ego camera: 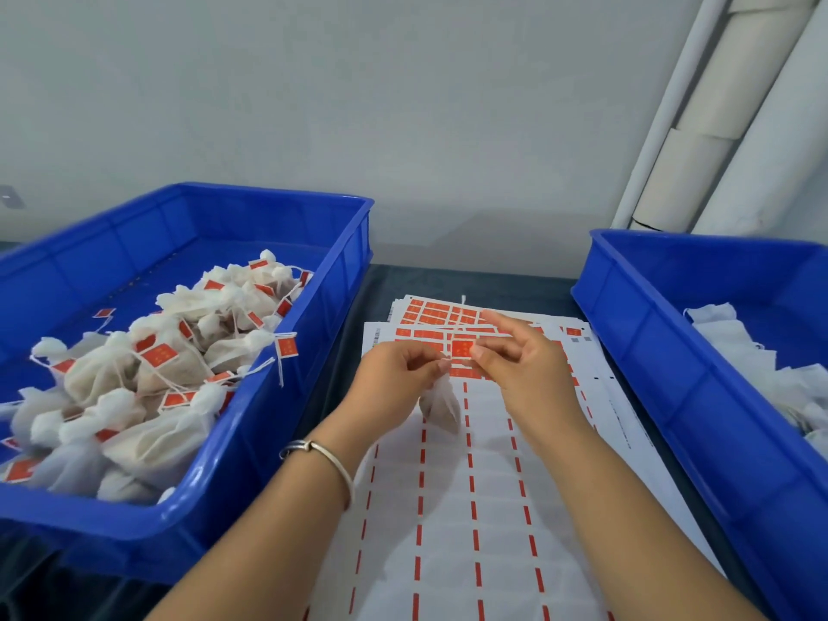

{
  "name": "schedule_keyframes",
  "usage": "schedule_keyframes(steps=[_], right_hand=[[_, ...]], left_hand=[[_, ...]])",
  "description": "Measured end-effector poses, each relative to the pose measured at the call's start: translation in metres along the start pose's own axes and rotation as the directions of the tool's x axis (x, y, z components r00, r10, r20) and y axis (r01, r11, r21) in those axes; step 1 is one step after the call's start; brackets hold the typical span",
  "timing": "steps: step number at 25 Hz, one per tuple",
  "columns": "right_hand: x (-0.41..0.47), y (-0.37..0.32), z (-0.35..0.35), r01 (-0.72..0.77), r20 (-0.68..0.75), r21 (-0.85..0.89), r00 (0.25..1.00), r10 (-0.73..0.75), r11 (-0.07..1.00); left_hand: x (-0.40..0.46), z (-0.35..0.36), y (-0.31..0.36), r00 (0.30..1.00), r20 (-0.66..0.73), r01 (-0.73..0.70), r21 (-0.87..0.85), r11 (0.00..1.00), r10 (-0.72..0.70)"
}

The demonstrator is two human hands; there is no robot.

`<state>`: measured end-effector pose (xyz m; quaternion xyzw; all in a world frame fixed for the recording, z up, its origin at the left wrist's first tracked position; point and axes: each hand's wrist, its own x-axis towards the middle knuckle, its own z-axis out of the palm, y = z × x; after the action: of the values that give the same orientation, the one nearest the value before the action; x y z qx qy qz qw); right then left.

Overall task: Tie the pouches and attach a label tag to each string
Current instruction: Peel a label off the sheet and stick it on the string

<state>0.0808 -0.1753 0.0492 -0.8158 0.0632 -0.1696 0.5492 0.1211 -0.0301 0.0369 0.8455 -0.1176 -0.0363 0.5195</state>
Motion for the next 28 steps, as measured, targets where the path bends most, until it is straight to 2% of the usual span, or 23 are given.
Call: schedule_keyframes(steps=[3,6,10,12,15,19,22,23,25,28], right_hand=[[-0.013,-0.002,0.002,-0.025,0.01,0.037,1.0,0.025,0.999],[-0.029,-0.01,0.006,0.024,0.043,0.022,0.999,-0.025,0.999],[-0.041,-0.018,0.01,-0.006,0.125,0.139,0.992,-0.012,0.99],[-0.044,-0.02,0.012,-0.012,0.15,0.139,0.989,-0.01,0.99],[-0.047,-0.021,0.015,0.007,0.181,0.132,0.983,-0.031,0.991],[-0.053,-0.022,0.021,0.026,0.211,0.115,0.976,-0.05,0.993],[-0.058,-0.024,0.027,0.042,0.244,0.083,0.968,-0.061,0.996],[-0.06,-0.024,0.028,0.049,0.252,0.071,0.965,-0.066,0.996],[-0.062,-0.026,0.031,0.063,0.27,0.052,0.96,-0.075,0.997],[-0.065,-0.028,0.033,0.057,0.286,0.051,0.956,-0.069,0.997]], left_hand=[[-0.015,-0.008,0.013,0.982,-0.185,-0.043,-0.034,0.998,0.036],[-0.028,-0.024,0.034,0.946,-0.313,-0.1,-0.049,0.994,0.08],[-0.039,-0.06,0.067,0.854,-0.476,-0.198,0.081,0.977,0.213],[-0.042,-0.086,0.08,0.805,-0.536,-0.258,0.07,0.964,0.254],[-0.039,-0.133,0.088,0.78,-0.583,-0.242,0.052,0.969,0.226],[-0.03,-0.21,0.066,0.736,-0.66,-0.1,0.115,0.988,0.151],[-0.028,-0.253,0.029,0.673,-0.731,0.128,0.27,0.954,0.116],[-0.027,-0.261,0.016,0.678,-0.729,0.211,0.322,0.923,0.099],[-0.024,-0.267,-0.009,0.729,-0.684,0.357,0.413,0.838,0.027],[-0.018,-0.262,-0.04,0.803,-0.577,0.488,0.496,0.718,-0.148]])
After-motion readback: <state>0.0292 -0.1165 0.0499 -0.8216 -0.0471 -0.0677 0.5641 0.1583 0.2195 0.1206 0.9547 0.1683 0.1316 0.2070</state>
